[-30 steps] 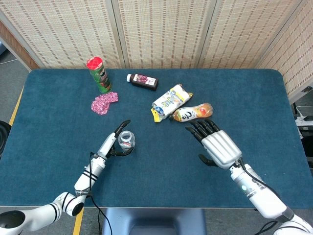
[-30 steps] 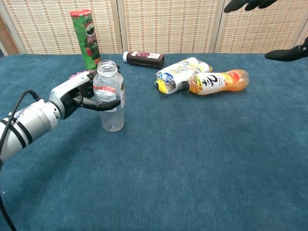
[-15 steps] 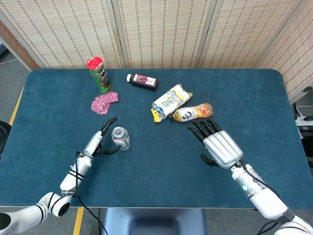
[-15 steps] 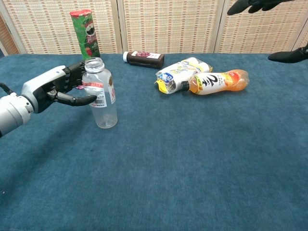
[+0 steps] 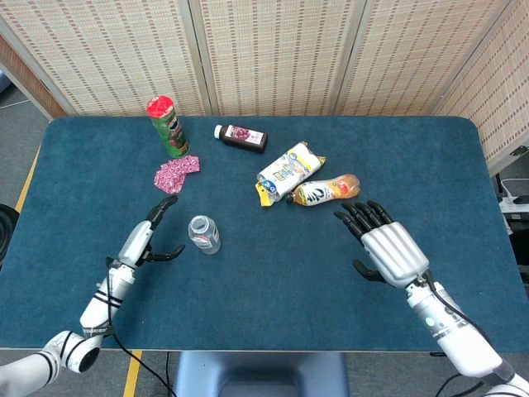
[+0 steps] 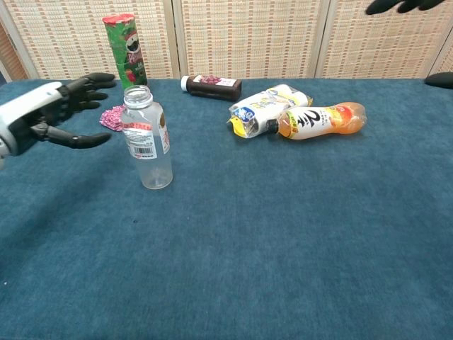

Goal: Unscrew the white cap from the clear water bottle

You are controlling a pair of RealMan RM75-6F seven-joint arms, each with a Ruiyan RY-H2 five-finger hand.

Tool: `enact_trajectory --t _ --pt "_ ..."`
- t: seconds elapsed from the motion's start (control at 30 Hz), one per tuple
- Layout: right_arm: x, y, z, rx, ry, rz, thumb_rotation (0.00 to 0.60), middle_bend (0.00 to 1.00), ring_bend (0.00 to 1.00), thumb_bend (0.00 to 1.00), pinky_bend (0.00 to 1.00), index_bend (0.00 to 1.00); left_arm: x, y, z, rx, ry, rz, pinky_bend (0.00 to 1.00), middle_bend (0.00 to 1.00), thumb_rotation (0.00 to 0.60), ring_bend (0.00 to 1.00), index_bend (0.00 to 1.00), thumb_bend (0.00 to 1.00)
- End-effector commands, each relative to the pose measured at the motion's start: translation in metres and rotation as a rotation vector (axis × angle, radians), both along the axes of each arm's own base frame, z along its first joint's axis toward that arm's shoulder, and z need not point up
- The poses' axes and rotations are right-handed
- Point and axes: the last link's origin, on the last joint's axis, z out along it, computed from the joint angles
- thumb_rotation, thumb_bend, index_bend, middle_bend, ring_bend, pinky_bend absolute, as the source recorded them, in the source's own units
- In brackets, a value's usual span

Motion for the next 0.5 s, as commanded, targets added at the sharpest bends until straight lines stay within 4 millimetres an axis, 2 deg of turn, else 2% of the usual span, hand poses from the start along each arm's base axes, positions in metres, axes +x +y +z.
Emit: enact_trajectory --t 0.03,0.1,0.13,0.27,0.37,0.5 --pt "-0.051 0.027 0.004 -0.088 -0.04 -0.057 0.6 0.0 0.0 0.31 0.0 0.0 -0.049 -0.027 0.04 0.161 0.261 -0.023 0.0 0.0 0.6 0.0 0.0 0.31" --pt "-0.077 0.046 -0.001 -0.129 -0.039 -0.077 0.6 0.0 0.0 0.31 0.0 0.0 -0.062 -0.052 0.051 0.218 0.371 -0.072 0.0 0.0 0.6 0.0 0.0 0.33" --pt "-0.095 0.061 -0.006 -0.16 -0.025 -0.086 0.6 0.0 0.0 0.31 0.0 0.0 -0.07 -0.073 0.056 0.243 0.445 -0.096 0.0 0.0 0.6 0.0 0.0 0.34" --pt "-0.142 0.097 -0.023 -0.289 -0.006 -0.147 0.6 0.0 0.0 0.31 0.0 0.0 -0.088 -0.13 0.062 0.287 0.68 -0.085 0.0 0.0 0.6 0.0 0.0 0.37" --pt "-0.158 0.105 -0.027 -0.327 -0.001 -0.177 0.6 0.0 0.0 0.31 0.0 0.0 -0.085 -0.147 0.064 0.331 0.764 -0.09 0.0 0.0 0.6 0.0 0.0 0.37" --pt "-0.161 0.102 -0.02 -0.364 -0.017 -0.161 0.6 0.0 0.0 0.31 0.0 0.0 -0.075 -0.147 0.069 0.403 0.769 -0.109 0.0 0.0 0.6 0.0 0.0 0.37"
